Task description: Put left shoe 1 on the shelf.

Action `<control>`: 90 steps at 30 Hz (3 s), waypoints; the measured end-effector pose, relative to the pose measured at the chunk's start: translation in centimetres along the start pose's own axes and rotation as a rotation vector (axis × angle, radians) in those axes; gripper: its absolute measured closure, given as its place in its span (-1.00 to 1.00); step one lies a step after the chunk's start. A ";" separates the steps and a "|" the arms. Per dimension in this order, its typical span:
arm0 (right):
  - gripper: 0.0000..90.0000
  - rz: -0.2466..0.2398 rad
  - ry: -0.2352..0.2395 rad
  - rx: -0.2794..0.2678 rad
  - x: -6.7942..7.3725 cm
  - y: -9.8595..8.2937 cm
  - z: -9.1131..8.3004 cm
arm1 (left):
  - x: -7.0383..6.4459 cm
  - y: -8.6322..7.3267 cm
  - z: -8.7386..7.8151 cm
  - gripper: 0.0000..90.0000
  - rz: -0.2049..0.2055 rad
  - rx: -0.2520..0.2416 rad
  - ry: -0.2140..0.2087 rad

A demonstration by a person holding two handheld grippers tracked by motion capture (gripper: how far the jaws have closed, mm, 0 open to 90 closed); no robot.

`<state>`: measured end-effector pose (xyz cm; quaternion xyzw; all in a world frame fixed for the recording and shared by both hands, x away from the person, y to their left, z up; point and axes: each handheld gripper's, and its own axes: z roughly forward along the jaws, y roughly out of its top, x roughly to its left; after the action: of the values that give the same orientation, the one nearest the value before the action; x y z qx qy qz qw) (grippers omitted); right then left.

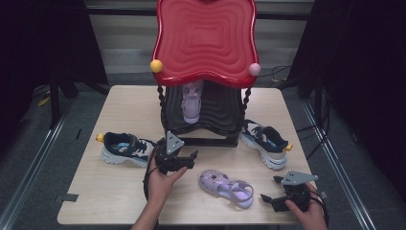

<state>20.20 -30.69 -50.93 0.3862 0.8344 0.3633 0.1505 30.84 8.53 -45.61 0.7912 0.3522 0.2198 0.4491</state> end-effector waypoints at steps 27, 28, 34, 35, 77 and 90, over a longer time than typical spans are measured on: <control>-0.70 0.000 -0.002 0.001 0.0 0.0 0.0 | 0.0 -5.4 -1.2 -0.57 0.021 0.164 -0.066; -0.70 0.000 -0.001 0.000 0.0 0.0 0.0 | -0.1 -5.5 -1.2 -0.57 0.035 0.177 -0.070; -0.70 -0.019 0.014 0.000 0.1 0.0 0.0 | -0.2 -6.1 -1.2 -0.57 0.036 0.196 -0.074; -0.70 -0.018 0.014 0.001 0.1 0.0 0.0 | -0.2 -6.2 -1.2 -0.57 0.034 0.199 -0.078; -0.59 -0.115 0.159 0.006 3.2 1.1 0.8 | 0.1 -6.5 -1.0 -0.64 -0.005 0.246 -0.068; -0.44 -0.160 0.188 -0.017 5.2 2.5 2.7 | 0.1 -6.5 -1.0 -0.64 -0.006 0.245 -0.065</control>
<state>19.58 -24.34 -50.80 0.2811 0.8700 0.3917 0.1034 27.95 11.45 -50.75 0.8458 0.3639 0.1480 0.3610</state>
